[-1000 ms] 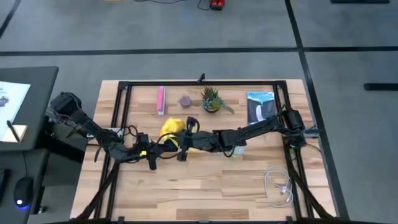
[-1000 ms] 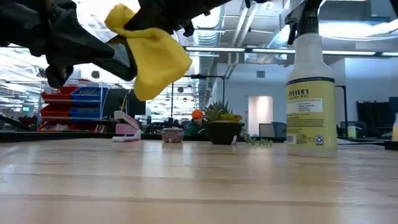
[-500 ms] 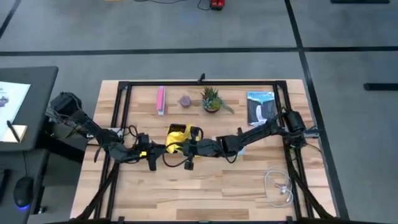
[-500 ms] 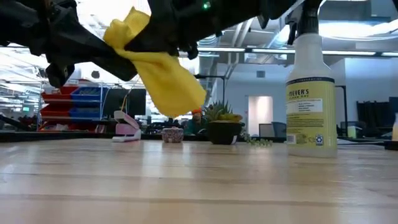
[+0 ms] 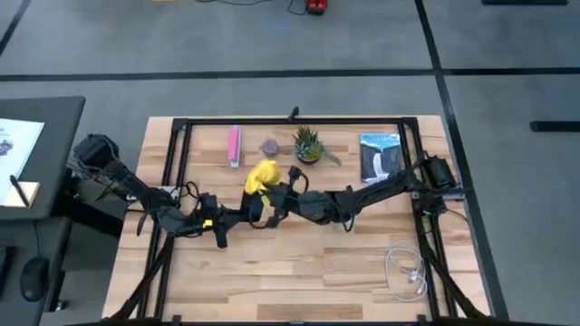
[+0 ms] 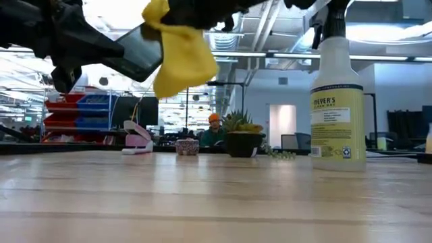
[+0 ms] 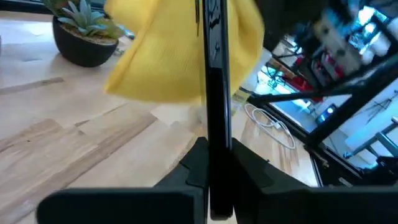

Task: Apply microfiber cloth
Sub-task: Wipe the front of the cellphone with the yellow microfiber cloth

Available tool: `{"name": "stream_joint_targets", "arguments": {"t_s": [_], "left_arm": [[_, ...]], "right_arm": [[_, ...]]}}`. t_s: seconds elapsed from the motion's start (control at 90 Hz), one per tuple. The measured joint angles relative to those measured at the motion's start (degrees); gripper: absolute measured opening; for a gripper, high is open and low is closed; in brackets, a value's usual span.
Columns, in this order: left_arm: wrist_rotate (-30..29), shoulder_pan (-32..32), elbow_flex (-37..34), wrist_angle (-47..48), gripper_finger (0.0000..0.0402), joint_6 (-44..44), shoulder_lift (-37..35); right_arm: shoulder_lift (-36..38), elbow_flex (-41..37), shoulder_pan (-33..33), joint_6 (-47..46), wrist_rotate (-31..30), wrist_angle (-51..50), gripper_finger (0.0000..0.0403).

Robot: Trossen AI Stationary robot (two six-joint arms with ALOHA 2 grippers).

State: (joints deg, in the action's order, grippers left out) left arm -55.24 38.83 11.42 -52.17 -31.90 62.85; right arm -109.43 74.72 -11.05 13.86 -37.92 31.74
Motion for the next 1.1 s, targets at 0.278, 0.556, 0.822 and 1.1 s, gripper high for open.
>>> {"name": "stream_joint_targets", "arguments": {"t_s": [0.278,0.556,0.822,1.1], "left_arm": [[0.0,0.0,0.0,-0.1,0.0015,0.7,0.0],[-0.3,0.0,-0.1,-0.5,0.0015,2.0,0.1],[-0.8,0.1,0.1,-1.5,0.0015,1.6,0.0],[-0.5,0.1,0.1,-1.3,0.0015,1.6,0.0]], "right_arm": [[-4.7,0.1,-0.9,-7.7,11.5,0.7,0.0],[-10.8,0.1,-2.5,-13.6,13.6,2.3,0.0],[-6.0,0.0,-2.3,-4.4,3.1,1.2,0.0],[0.3,0.1,-0.8,-2.1,-2.4,-6.3,0.0]]}}
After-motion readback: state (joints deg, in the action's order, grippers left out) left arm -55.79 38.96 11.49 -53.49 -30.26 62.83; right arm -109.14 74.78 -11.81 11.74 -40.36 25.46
